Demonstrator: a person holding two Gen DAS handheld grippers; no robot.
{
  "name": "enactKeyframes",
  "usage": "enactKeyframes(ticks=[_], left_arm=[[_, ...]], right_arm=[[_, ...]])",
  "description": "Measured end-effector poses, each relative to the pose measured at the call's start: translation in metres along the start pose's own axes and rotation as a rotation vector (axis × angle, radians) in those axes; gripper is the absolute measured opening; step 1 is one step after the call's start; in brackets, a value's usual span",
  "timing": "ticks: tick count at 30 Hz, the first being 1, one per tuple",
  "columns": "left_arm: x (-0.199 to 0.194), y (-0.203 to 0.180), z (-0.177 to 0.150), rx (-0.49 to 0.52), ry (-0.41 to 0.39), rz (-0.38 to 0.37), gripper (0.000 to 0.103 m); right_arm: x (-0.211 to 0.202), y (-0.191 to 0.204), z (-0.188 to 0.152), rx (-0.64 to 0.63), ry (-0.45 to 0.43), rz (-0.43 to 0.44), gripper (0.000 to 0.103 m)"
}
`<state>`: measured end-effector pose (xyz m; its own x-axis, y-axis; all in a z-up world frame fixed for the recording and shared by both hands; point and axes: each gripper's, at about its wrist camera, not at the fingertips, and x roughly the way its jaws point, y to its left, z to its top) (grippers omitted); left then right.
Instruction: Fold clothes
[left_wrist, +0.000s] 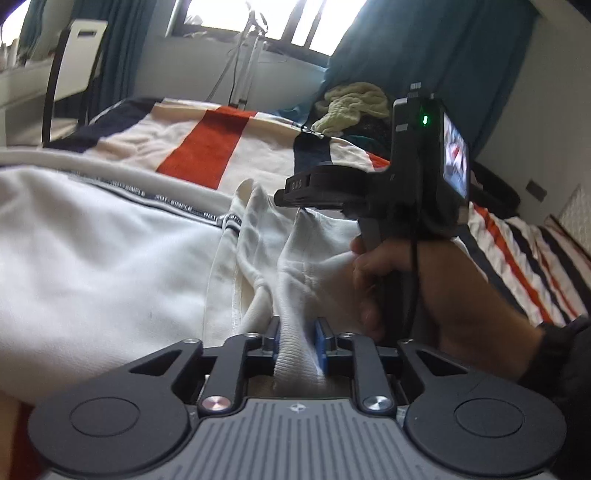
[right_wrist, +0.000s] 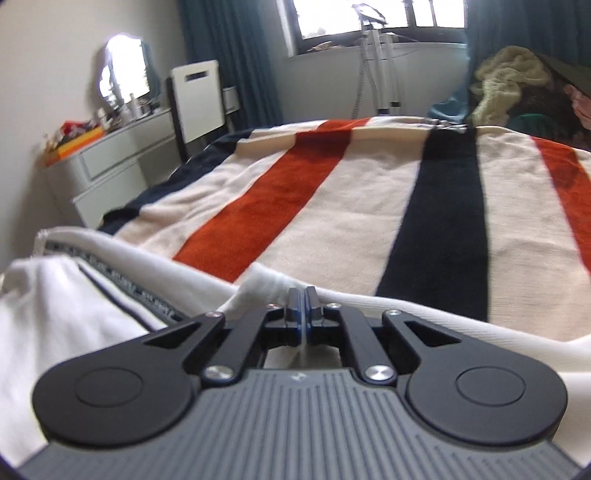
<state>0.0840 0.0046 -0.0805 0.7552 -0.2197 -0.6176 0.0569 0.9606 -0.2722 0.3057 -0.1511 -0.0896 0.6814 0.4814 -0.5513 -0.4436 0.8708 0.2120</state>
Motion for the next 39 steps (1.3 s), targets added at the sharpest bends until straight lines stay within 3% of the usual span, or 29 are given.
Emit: enactKeyframes(ticks=[1, 3, 4, 5, 8, 15, 19, 27, 36, 37, 39], left_arm=[[-0.002, 0.0, 0.001, -0.008, -0.003, -0.005, 0.03], [-0.007, 0.0, 0.003, -0.017, -0.013, -0.016, 0.039], [-0.011, -0.001, 0.004, -0.014, -0.027, -0.013, 0.05], [-0.016, -0.003, 0.005, -0.01, -0.041, -0.01, 0.062], [-0.033, -0.009, 0.004, 0.021, -0.11, 0.03, 0.079], [-0.065, -0.018, -0.001, 0.04, -0.172, 0.072, 0.083], [-0.082, -0.026, -0.009, 0.068, -0.203, 0.091, 0.085], [-0.09, -0.027, -0.022, 0.062, -0.191, 0.116, 0.085], [-0.081, 0.006, -0.018, -0.105, -0.151, 0.188, 0.086], [-0.083, 0.015, -0.018, -0.157, -0.155, 0.201, 0.086], [-0.096, 0.048, -0.017, -0.355, -0.182, 0.232, 0.089]], right_arm=[[-0.007, 0.001, 0.005, 0.004, 0.007, -0.008, 0.019], [-0.031, 0.002, 0.013, 0.011, -0.016, -0.016, 0.076], [-0.046, 0.002, 0.015, 0.024, -0.045, -0.018, 0.088], [-0.062, 0.001, 0.018, 0.038, -0.076, -0.02, 0.092], [-0.104, 0.002, 0.023, 0.056, -0.105, -0.046, 0.091], [-0.201, 0.006, -0.002, 0.06, -0.175, -0.096, 0.091], [-0.23, 0.005, -0.033, 0.088, -0.195, -0.13, 0.091], [-0.274, 0.003, -0.088, 0.138, -0.226, -0.197, 0.091], [-0.255, 0.009, -0.094, 0.115, -0.177, -0.199, 0.091], [-0.254, 0.009, -0.095, 0.112, -0.171, -0.202, 0.091], [-0.252, 0.008, -0.096, 0.11, -0.166, -0.215, 0.091]])
